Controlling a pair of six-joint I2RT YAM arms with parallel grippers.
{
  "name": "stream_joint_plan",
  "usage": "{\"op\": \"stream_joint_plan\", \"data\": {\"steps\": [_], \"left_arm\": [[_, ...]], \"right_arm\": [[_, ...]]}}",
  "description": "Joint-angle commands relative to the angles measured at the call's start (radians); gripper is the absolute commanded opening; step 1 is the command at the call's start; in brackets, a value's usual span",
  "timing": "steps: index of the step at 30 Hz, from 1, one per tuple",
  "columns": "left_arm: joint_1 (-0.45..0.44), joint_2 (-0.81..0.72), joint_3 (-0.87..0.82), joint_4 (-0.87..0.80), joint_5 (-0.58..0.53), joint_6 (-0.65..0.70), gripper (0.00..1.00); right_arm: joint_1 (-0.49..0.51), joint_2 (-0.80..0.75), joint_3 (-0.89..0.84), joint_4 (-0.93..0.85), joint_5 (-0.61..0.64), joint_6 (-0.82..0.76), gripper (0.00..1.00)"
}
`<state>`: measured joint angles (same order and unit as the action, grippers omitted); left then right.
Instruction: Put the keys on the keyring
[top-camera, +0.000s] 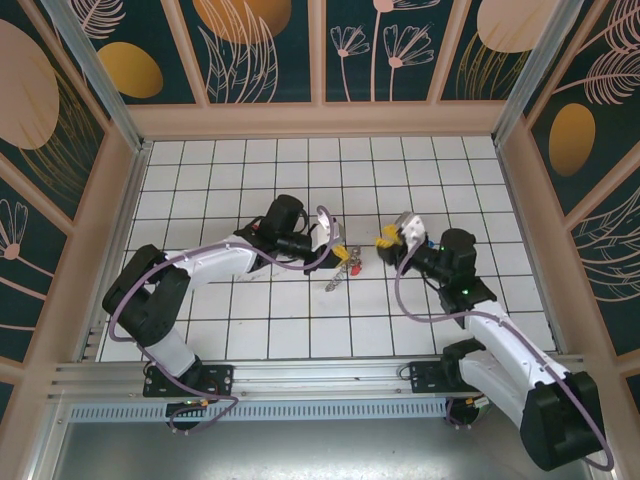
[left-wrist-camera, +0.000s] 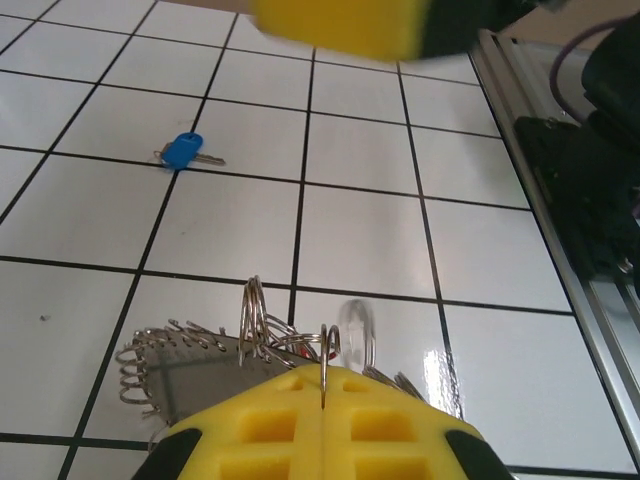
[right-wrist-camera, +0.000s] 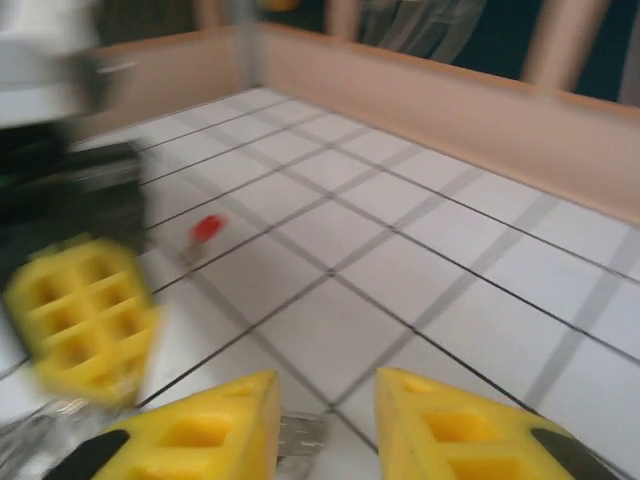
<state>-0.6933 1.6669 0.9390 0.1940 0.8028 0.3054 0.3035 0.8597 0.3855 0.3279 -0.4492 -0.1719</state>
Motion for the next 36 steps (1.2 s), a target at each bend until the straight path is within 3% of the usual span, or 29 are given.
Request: {"op": "stream_joint_plan", "data": {"steps": [1, 4, 7, 12, 17, 23, 26, 36], "left_arm": [[-0.010, -0.017, -0.011, 0.122, 0.015, -0.086, 0.00], [-0.013, -0.009, -0.007, 0.128, 0.026, -0.086, 0.00], [-0.017, 0.022, 0.026, 0.098, 0.074, -0.094, 0.00], [-0.040, 0.086, 0.077, 0.043, 0.098, -0.089, 0.00], [-0.052, 0.114, 0.086, 0.061, 0.097, -0.103, 0.00], [-0.056, 0.123, 0.093, 0.077, 0.065, -0.136, 0.00], [-0.057, 0.117, 0.091, 0.091, 0.042, -0.171, 0.00], [-0.056, 0.080, 0.040, 0.225, -0.034, -0.305, 0.00]], "right_arm": [[-0.071, 0.038, 0.094, -0.116, 0.316, 0.356, 0.25], [-0.192, 0.170, 0.206, -0.317, 0.324, 0.486, 0.16], [-0.305, 0.326, 0.299, -0.454, 0.257, 0.527, 0.12], [-0.395, 0.535, 0.407, -0.554, 0.165, 0.482, 0.14], [-0.368, 0.716, 0.529, -0.635, 0.145, 0.455, 0.20], [-0.257, 0.870, 0.666, -0.735, 0.319, 0.435, 0.21], [-0.221, 0.893, 0.698, -0.772, 0.432, 0.446, 0.23], [-0.175, 0.920, 0.696, -0.796, 0.510, 0.459, 0.24]]}}
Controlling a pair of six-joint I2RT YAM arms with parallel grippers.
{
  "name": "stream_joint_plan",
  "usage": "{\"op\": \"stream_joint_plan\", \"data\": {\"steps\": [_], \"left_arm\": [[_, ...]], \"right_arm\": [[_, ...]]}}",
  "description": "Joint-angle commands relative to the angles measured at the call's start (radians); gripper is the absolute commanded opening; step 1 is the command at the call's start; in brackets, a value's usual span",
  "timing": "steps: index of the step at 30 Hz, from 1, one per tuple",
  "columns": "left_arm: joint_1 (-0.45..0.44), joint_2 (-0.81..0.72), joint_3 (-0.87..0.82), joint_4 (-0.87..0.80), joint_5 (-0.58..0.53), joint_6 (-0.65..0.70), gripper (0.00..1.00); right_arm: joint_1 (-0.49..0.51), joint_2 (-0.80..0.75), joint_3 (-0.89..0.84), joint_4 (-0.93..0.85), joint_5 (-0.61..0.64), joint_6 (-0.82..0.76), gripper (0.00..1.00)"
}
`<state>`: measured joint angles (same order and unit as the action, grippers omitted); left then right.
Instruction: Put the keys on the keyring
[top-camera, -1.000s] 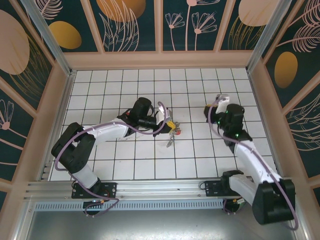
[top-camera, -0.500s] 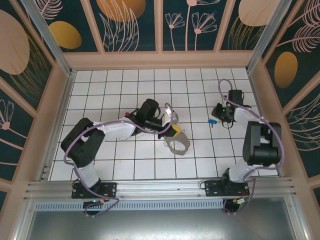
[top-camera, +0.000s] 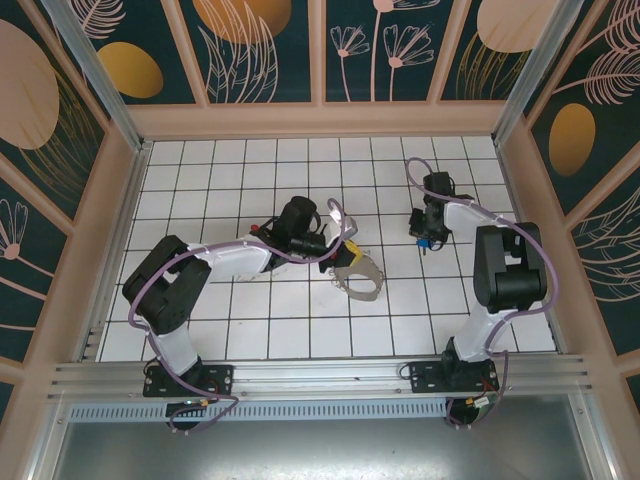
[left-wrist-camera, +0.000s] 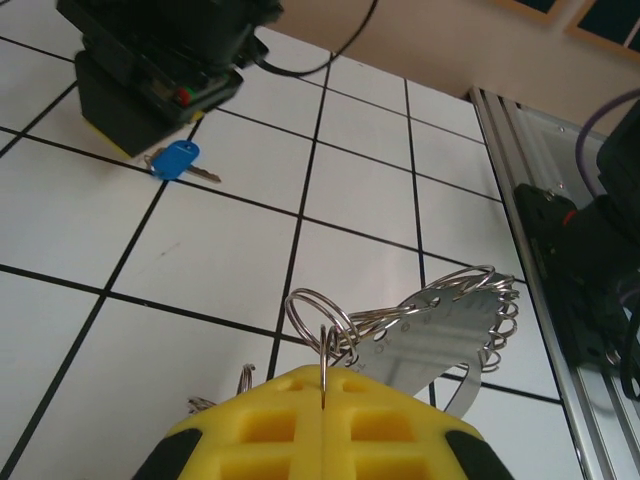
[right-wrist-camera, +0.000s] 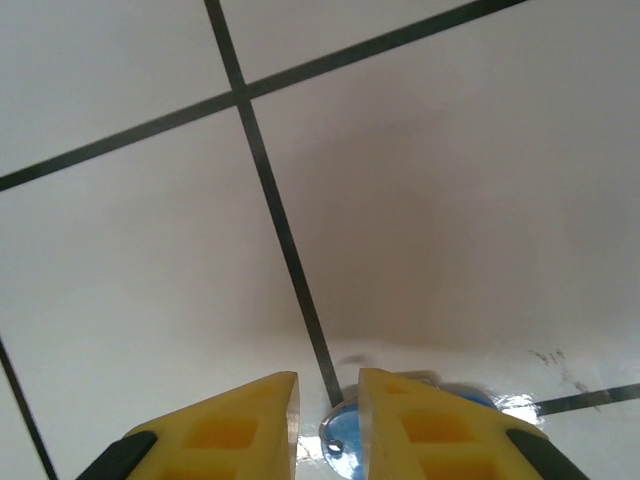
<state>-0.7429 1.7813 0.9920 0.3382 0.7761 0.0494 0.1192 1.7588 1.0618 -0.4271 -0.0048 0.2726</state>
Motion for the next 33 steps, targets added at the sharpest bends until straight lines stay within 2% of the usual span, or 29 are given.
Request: {"op": "stream_joint_plan", "data": {"steps": [1, 9, 14, 17, 24, 33], "left_arm": [[-0.006, -0.034, -0.015, 0.077, -0.007, -0.049, 0.00], [-0.007, -0.043, -0.010, 0.061, -0.012, -0.040, 0.00], [-0.007, -0.047, -0.012, 0.040, -0.020, -0.026, 0.00], [-0.006, -0.049, -0.014, 0.036, -0.021, -0.026, 0.00], [-0.007, -0.054, -0.013, 0.034, -0.031, -0.016, 0.00], [-0.007, -0.059, -0.013, 0.026, -0.031, -0.007, 0.00]], "right_arm": [[0.008, 0.024, 0.020, -0.042, 0.070, 0.013, 0.24], [0.022, 0.066, 0.047, -0.058, 0.064, -0.004, 0.26], [0.036, 0.059, 0.046, -0.072, 0.099, -0.004, 0.24], [0.050, 0.046, 0.052, -0.083, 0.107, -0.011, 0.28], [0.083, 0.055, 0.069, -0.107, 0.166, -0.025, 0.30], [0.100, 0.065, 0.060, -0.120, 0.223, -0.029, 0.19]]}}
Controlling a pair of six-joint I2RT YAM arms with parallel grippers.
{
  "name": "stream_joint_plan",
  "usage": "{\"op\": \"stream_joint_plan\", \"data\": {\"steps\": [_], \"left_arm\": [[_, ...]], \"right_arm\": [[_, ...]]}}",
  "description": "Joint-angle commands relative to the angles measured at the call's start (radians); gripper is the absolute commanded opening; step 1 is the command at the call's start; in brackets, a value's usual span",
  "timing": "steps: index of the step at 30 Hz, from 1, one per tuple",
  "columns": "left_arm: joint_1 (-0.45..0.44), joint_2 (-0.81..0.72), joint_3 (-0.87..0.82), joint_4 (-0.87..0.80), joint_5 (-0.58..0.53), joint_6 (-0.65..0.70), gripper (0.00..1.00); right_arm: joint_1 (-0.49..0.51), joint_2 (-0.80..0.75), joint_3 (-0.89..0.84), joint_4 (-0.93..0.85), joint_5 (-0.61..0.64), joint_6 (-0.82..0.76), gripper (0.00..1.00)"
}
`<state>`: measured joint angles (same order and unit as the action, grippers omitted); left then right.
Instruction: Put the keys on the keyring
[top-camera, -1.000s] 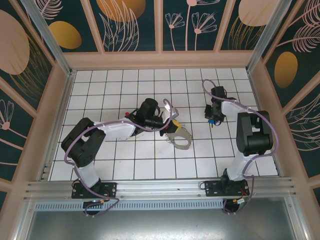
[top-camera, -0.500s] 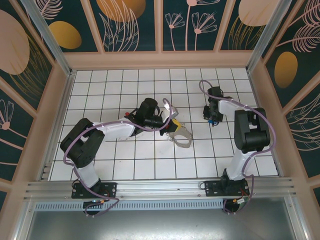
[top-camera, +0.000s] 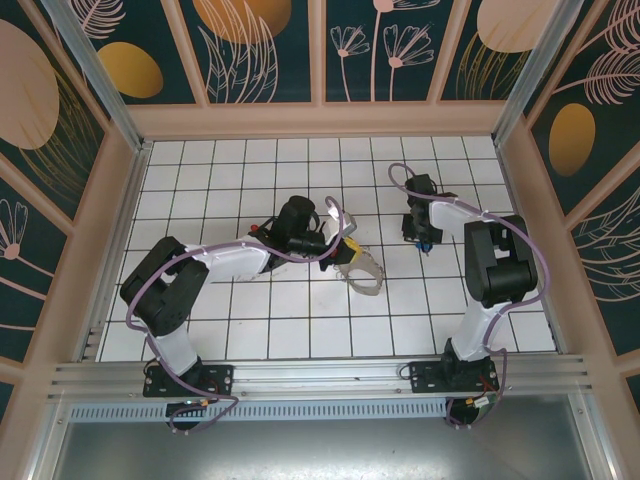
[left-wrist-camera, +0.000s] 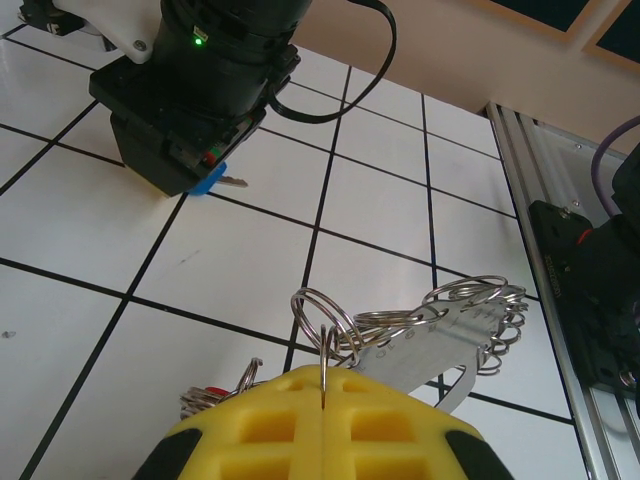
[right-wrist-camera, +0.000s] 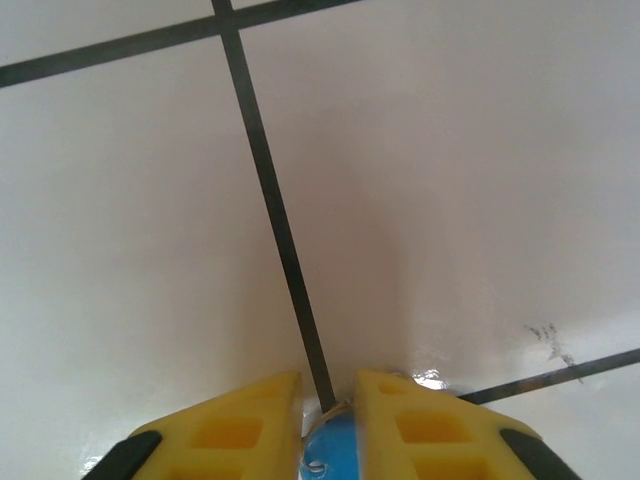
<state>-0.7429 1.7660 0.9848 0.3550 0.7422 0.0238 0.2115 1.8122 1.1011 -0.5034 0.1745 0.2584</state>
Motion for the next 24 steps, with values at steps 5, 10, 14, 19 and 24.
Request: {"op": "stream_joint_plan", "data": {"steps": [5, 10, 14, 19, 24], "left_arm": [[-0.006, -0.046, -0.006, 0.006, 0.000, 0.020, 0.00], [-0.007, -0.046, -0.006, 0.002, -0.003, 0.022, 0.00], [-0.006, -0.046, -0.007, -0.001, -0.002, 0.022, 0.00], [-0.006, -0.045, -0.006, -0.005, -0.004, 0.027, 0.00], [-0.006, -0.046, -0.006, -0.016, -0.003, 0.033, 0.00]], "right_arm": [[0.009, 0.006, 0.025, -0.049, 0.040, -0.019, 0.13], [0.011, -0.011, 0.023, -0.047, 0.057, -0.019, 0.00], [0.009, -0.036, 0.022, -0.040, 0.056, -0.022, 0.00], [-0.042, -0.098, -0.002, 0.035, -0.197, 0.001, 0.00], [-0.121, -0.095, -0.038, 0.147, -0.523, 0.045, 0.00]]}}
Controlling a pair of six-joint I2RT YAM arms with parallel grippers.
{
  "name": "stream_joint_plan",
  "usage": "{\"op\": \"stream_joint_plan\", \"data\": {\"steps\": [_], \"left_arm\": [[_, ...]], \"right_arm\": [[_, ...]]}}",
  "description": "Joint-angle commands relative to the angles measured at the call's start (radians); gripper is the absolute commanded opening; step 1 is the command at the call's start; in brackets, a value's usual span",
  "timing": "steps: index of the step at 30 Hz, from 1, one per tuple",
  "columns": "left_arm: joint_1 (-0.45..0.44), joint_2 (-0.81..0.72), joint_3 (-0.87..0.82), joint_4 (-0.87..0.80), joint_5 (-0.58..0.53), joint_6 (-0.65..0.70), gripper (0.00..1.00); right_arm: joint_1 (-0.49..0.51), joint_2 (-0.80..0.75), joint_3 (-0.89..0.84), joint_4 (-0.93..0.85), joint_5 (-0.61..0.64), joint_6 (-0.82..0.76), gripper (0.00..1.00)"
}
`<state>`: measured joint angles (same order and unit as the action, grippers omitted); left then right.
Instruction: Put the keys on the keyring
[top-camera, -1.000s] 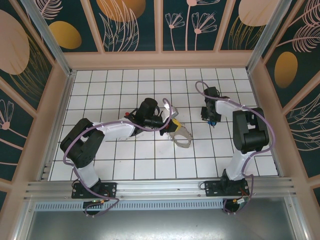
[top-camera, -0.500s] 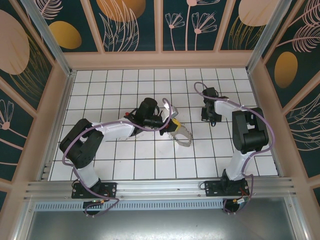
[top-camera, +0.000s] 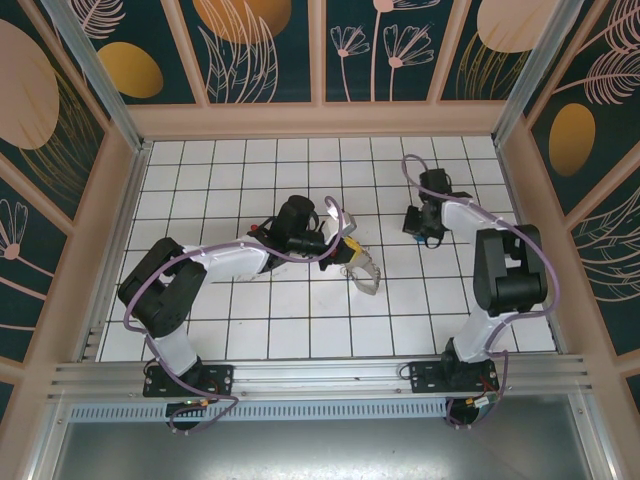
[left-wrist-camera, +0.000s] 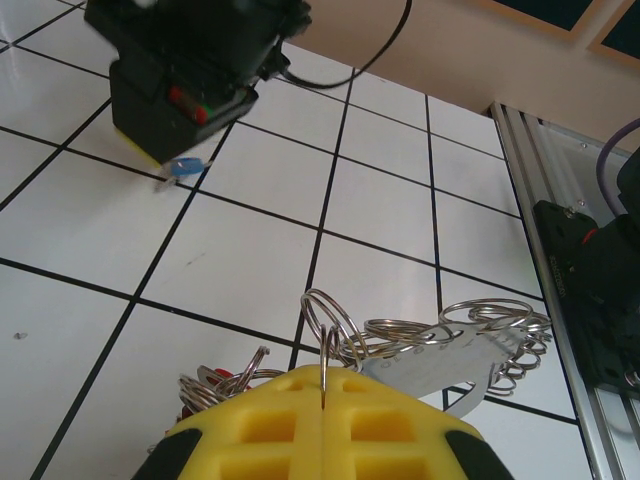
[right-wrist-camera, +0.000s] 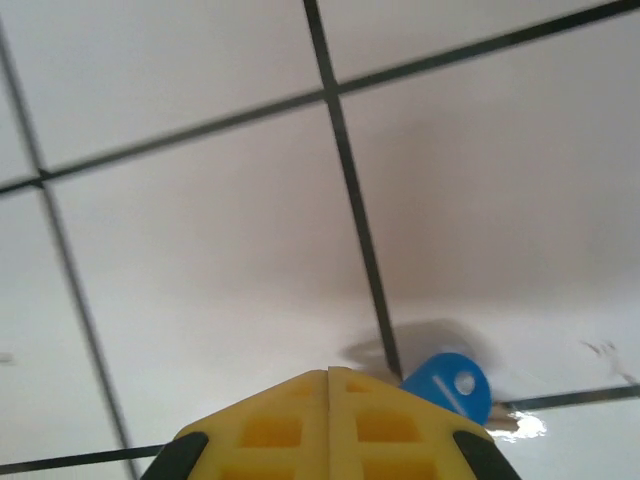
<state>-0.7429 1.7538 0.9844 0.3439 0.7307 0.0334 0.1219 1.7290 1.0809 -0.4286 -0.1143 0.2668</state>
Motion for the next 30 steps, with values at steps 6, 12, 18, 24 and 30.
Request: {"op": "stream_joint_plan", "data": {"steps": [6, 12, 18, 24, 30], "left_arm": [[-0.007, -0.033, -0.001, -0.009, 0.006, 0.023, 0.00], [-0.007, -0.030, 0.005, -0.011, 0.010, 0.018, 0.00], [-0.008, -0.026, 0.014, -0.016, 0.009, 0.016, 0.00], [-0.010, -0.031, 0.021, -0.034, 0.006, 0.022, 0.00], [-0.010, -0.033, 0.009, -0.018, 0.001, 0.020, 0.00]], "right_arm": [[-0.050, 0.054, 0.019, 0.074, -0.196, 0.018, 0.00], [-0.087, 0.098, 0.061, 0.069, -0.155, -0.017, 0.00], [-0.109, 0.137, 0.087, 0.077, -0.213, -0.026, 0.01], [-0.104, 0.146, 0.129, 0.038, -0.156, -0.042, 0.07], [-0.069, 0.094, 0.113, -0.050, -0.026, -0.039, 0.19]]}}
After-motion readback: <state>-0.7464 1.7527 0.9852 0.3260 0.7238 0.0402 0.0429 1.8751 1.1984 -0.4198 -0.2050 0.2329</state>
